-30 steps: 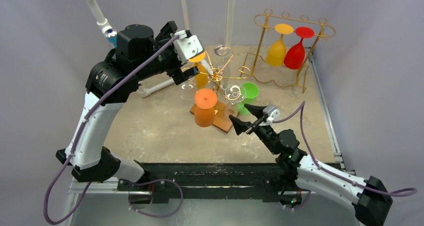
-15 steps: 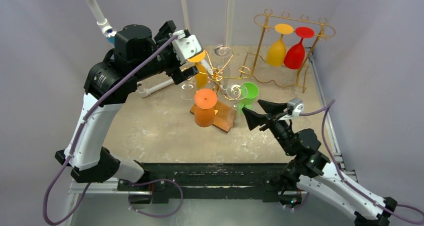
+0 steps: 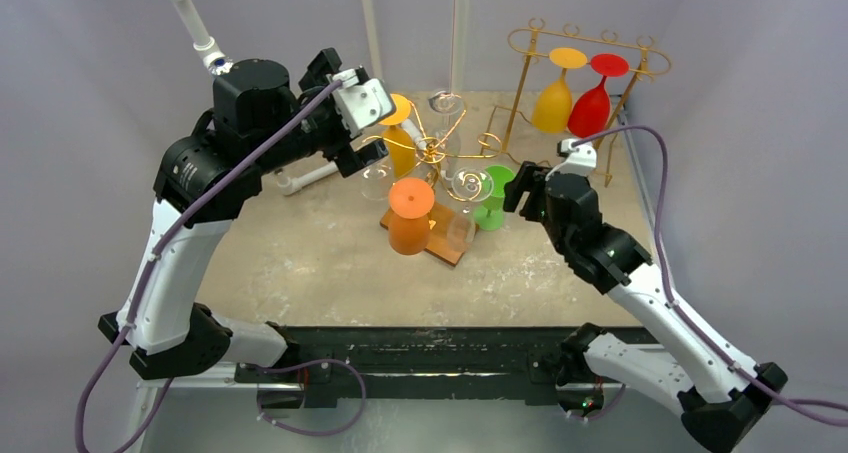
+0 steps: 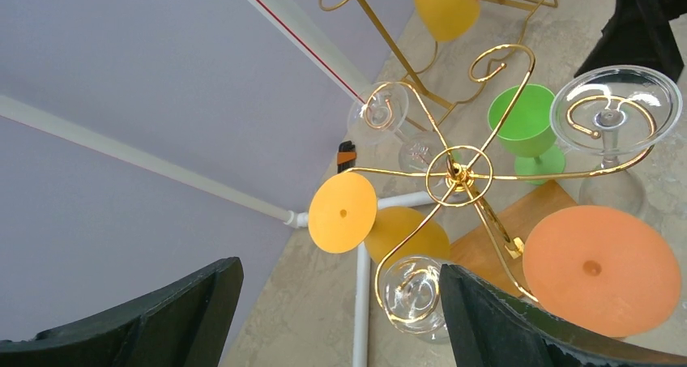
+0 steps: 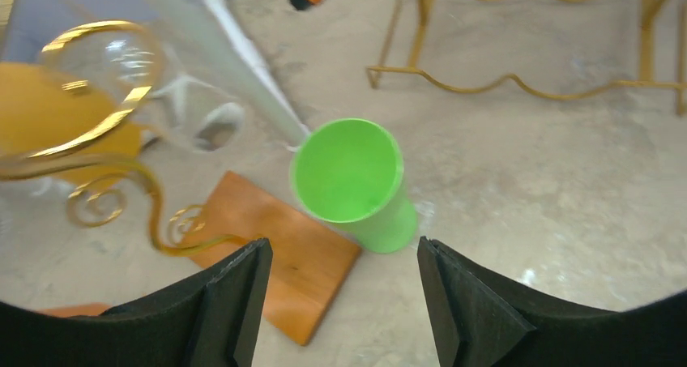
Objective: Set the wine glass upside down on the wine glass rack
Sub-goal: Turn the wine glass upside down at the wine rack, then pick up the wine glass at the center of the board.
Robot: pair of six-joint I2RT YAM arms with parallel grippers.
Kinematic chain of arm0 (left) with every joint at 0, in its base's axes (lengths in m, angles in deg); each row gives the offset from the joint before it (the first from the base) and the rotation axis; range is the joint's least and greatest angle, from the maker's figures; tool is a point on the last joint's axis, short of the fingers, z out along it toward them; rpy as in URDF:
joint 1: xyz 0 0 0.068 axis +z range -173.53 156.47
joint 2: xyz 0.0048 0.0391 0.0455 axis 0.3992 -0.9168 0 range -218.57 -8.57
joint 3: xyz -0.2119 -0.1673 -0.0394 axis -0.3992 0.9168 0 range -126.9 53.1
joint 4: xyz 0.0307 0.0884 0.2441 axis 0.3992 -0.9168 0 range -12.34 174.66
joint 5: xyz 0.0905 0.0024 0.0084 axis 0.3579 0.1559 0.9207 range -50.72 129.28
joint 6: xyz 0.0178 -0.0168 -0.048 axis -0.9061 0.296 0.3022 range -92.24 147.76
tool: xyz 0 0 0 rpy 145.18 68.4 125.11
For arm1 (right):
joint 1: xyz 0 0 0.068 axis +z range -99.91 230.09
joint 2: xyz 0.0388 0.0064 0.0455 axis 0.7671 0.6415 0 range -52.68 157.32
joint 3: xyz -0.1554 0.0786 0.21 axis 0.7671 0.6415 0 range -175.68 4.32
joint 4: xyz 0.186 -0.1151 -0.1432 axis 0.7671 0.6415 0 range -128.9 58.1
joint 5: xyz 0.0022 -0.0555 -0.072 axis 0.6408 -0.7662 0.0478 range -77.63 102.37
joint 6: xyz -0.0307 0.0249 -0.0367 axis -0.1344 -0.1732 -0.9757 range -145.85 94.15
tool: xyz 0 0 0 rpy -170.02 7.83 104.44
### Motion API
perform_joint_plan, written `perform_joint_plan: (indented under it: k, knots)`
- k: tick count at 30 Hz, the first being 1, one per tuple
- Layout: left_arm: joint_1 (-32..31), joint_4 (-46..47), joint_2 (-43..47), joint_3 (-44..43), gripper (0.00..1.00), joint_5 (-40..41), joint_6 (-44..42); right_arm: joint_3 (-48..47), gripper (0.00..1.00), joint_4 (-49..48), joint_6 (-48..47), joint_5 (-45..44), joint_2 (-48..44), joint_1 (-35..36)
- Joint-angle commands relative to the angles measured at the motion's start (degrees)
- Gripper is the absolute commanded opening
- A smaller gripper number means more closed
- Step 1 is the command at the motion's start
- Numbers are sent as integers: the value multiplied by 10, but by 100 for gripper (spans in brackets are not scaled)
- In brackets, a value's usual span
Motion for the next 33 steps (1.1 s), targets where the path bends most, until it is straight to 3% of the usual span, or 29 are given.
perform_joint_plan:
  k: [1,20,30,33]
  knots:
    - [-2,-52,14,-1,100,118,65,-33,74,18,4,79,-1,-94]
    - [-2,-52,13,4,100,95,73,-24,57,-44,-20,205,125,-212]
    - [-2,-48,16,5,100,99,68,-48,53,-52,-27,247,208,-229]
    - [-2,-46,17,4,100,99,68,-53,47,-50,-27,246,229,-229]
